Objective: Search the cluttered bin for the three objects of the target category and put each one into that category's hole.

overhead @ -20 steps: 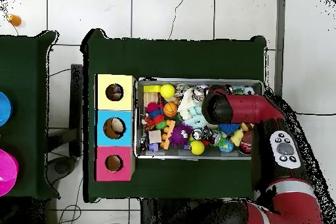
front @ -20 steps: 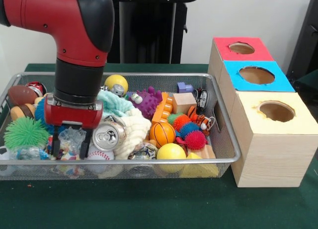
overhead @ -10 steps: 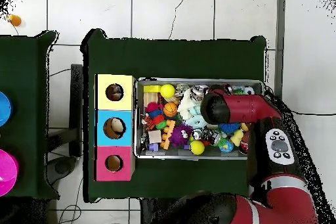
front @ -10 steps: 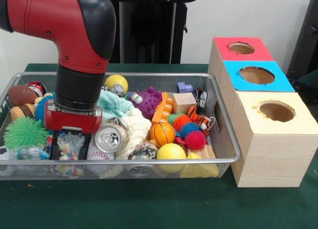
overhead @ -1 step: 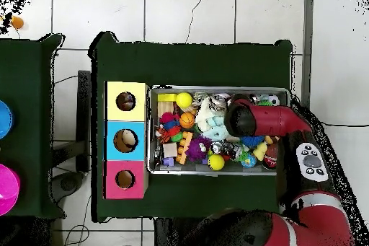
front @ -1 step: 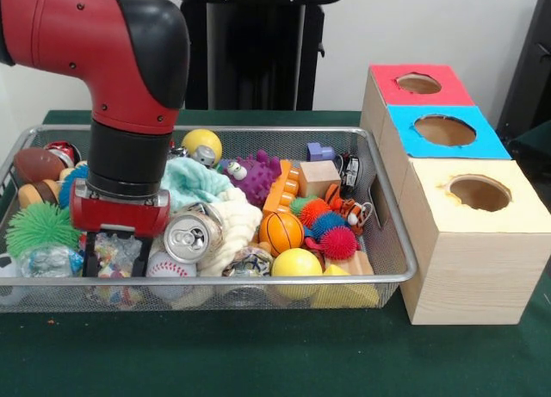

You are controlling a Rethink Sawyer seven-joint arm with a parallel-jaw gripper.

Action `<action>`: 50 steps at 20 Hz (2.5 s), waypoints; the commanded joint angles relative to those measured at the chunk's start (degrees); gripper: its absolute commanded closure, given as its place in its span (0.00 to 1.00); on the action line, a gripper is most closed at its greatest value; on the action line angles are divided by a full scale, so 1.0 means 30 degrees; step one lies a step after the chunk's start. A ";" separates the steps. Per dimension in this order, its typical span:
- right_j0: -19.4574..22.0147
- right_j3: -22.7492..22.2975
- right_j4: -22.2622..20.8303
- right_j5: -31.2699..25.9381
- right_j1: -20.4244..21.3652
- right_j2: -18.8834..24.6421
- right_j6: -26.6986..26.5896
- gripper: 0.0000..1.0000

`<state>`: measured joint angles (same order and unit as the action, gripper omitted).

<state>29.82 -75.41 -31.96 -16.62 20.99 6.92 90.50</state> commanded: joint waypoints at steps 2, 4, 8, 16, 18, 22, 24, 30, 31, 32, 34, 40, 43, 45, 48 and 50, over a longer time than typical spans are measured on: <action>0.0877 -0.0875 0.0094 -0.2365 -0.1590 0.1400 -0.0620 0.00; 0.1164 -0.1076 0.0596 -0.3342 -0.1341 0.1848 -0.0978 0.00; 0.1699 -0.1350 0.2468 -0.6729 -0.0859 0.2747 -0.1450 0.00; 0.2017 -0.1202 0.5002 -1.1724 -0.0388 0.3661 -0.1863 0.00; 0.2023 -0.1055 0.5097 -1.1671 -0.0550 0.3656 -0.1705 0.00; 0.1923 -0.0683 0.4535 -1.0990 -0.1009 0.3557 -0.2036 0.00; 0.1884 -0.0682 0.4299 -1.0496 -0.1067 0.3470 -0.1989 0.00; 0.1750 -0.0775 0.3386 -0.8531 -0.1078 0.3353 -0.2068 0.00; 0.1706 -0.0832 0.3168 -0.7869 -0.1043 0.3310 -0.1944 0.00; 0.1689 -0.0865 0.2887 -0.7137 -0.1036 0.3321 -0.1944 0.00; 0.1696 -0.0891 0.2507 -0.6050 -0.1095 0.3390 -0.1977 0.00; 0.1740 -0.0985 0.1300 -0.3040 -0.1159 0.3453 -0.1566 0.00; 0.1738 -0.1087 0.0883 -0.2572 -0.1073 0.3508 -0.1573 0.00; 0.1688 -0.1180 0.0777 -0.2298 -0.0949 0.3479 -0.1302 0.00; 0.1651 -0.1214 0.0921 -0.2224 -0.0944 0.3380 -0.0728 1.00; 0.1631 -0.1260 0.0934 -0.2406 -0.0850 0.3399 -0.0810 1.00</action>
<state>35.64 -75.42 -26.51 -23.29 19.63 13.14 90.50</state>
